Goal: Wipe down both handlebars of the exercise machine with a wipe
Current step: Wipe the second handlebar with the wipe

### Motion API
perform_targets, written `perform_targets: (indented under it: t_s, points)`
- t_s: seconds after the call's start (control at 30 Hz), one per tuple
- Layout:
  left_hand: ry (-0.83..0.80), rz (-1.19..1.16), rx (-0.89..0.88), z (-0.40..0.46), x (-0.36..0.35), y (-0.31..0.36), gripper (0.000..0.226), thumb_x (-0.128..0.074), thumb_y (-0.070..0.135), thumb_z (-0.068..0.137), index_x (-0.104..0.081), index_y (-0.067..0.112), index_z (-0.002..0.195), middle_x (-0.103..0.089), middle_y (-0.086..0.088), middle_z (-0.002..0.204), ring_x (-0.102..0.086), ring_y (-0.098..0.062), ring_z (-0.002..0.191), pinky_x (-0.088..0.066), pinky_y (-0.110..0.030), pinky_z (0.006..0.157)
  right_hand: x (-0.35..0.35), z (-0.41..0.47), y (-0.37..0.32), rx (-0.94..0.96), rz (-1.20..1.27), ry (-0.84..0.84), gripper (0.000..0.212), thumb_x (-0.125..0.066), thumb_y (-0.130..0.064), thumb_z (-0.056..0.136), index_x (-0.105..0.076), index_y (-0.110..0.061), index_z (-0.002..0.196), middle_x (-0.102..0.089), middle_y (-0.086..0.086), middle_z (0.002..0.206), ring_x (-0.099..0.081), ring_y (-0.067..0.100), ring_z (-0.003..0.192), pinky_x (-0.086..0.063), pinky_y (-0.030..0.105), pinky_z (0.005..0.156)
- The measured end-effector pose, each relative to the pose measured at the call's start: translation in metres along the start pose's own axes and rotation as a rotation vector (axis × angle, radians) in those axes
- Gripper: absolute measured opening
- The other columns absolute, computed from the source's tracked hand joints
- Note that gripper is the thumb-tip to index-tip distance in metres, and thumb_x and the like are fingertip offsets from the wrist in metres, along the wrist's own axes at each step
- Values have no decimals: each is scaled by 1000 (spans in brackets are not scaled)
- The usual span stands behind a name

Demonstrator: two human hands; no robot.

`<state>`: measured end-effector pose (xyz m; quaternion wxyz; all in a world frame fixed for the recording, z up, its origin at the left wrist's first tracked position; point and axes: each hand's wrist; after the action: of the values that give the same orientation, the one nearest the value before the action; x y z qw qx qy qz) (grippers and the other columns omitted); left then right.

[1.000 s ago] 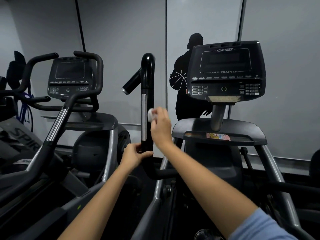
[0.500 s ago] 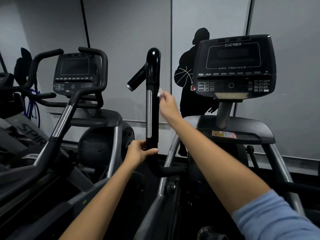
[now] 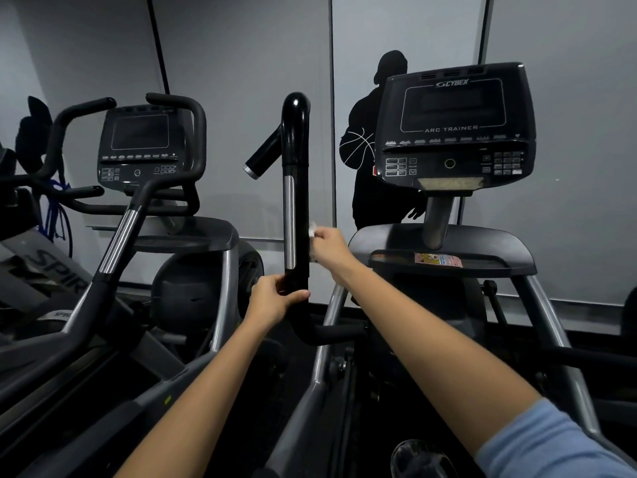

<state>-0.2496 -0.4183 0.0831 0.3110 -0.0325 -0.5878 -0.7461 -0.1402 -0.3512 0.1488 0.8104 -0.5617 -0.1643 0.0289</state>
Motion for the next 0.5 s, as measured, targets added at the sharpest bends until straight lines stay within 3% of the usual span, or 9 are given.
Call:
perform_targets:
  t_s: [0.13, 0.33, 0.4, 0.5]
  points:
    - [46, 36, 16, -6, -3, -3, 39, -81, 26, 70, -68, 13, 105, -72, -3, 95, -68, -20, 90, -54, -41, 87, -5, -21, 11, 62, -96, 62, 32, -37, -2, 95, -49, -12, 67, -40, 0, 58, -35, 9, 53, -28, 23, 53]
    - [28, 86, 24, -9, -2, 0, 40, -81, 27, 69, -69, 14, 105, -72, -3, 96, -67, -21, 93, -54, -43, 87, -10, -40, 23, 63, -180, 94, 36, -39, -6, 96, -54, -19, 65, -43, -5, 56, -40, 8, 53, -29, 18, 46]
    - [33, 97, 16, -12, -2, 2, 39, -80, 28, 71, -69, 16, 105, -72, 0, 98, -67, -20, 92, -54, -41, 86, -9, -40, 8, 154, -267, 148, 29, -38, -10, 98, -60, -16, 80, -41, -6, 59, -37, 7, 53, -24, 19, 45]
    - [54, 110, -10, -15, -4, 4, 34, -77, 23, 75, -68, 15, 107, -71, -2, 99, -65, -19, 94, -50, -31, 81, -15, -47, 13, 227, -371, 193, 20, -36, -14, 98, -56, -9, 99, -52, 3, 72, -47, 18, 64, -28, 26, 49]
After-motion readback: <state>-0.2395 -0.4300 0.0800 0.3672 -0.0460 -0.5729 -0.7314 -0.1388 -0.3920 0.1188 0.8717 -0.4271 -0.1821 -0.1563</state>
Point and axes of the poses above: each hand's wrist, its own z-axis towards the middle knuckle, its own x-axis out of the back of the hand, y = z × x
